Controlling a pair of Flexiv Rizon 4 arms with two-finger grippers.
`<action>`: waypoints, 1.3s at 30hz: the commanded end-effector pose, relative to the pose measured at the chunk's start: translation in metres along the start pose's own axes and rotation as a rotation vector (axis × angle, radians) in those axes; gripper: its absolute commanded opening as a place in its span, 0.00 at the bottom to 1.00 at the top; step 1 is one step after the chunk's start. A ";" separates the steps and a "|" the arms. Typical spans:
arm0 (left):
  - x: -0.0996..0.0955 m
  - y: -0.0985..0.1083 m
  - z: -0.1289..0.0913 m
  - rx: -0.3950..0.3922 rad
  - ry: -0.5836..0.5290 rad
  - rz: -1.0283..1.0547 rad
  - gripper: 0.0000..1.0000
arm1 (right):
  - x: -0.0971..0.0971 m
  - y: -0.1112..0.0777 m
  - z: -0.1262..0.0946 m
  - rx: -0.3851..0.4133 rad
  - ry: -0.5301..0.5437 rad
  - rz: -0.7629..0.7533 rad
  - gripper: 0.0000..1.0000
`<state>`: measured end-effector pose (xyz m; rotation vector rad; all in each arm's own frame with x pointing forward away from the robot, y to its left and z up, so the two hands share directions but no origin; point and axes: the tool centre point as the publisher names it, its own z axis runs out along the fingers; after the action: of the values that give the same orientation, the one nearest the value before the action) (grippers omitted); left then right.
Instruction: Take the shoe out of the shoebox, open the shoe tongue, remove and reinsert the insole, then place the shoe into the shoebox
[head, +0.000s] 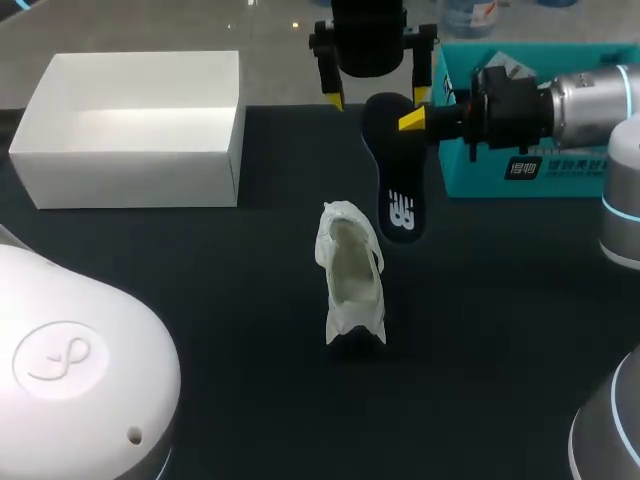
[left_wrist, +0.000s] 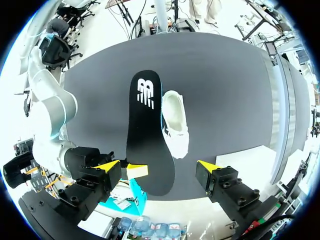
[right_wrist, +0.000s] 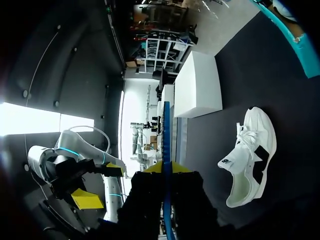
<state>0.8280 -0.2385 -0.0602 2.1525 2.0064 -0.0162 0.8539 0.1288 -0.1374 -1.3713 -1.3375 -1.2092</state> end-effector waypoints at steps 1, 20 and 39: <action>-0.014 0.004 -0.004 0.002 0.004 -0.005 1.00 | -0.002 0.001 0.004 -0.006 0.006 -0.001 0.00; -0.016 0.001 -0.023 0.000 -0.291 0.001 1.00 | 0.000 0.000 0.000 -0.020 0.011 -0.006 0.00; 0.046 -0.006 -0.014 -0.046 -0.658 -0.033 1.00 | 0.009 0.001 -0.010 -0.010 -0.021 0.000 0.00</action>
<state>0.8291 -0.2069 -0.0351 1.8771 1.8652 -0.4846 0.8498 0.1176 -0.1267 -1.3948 -1.3410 -1.2173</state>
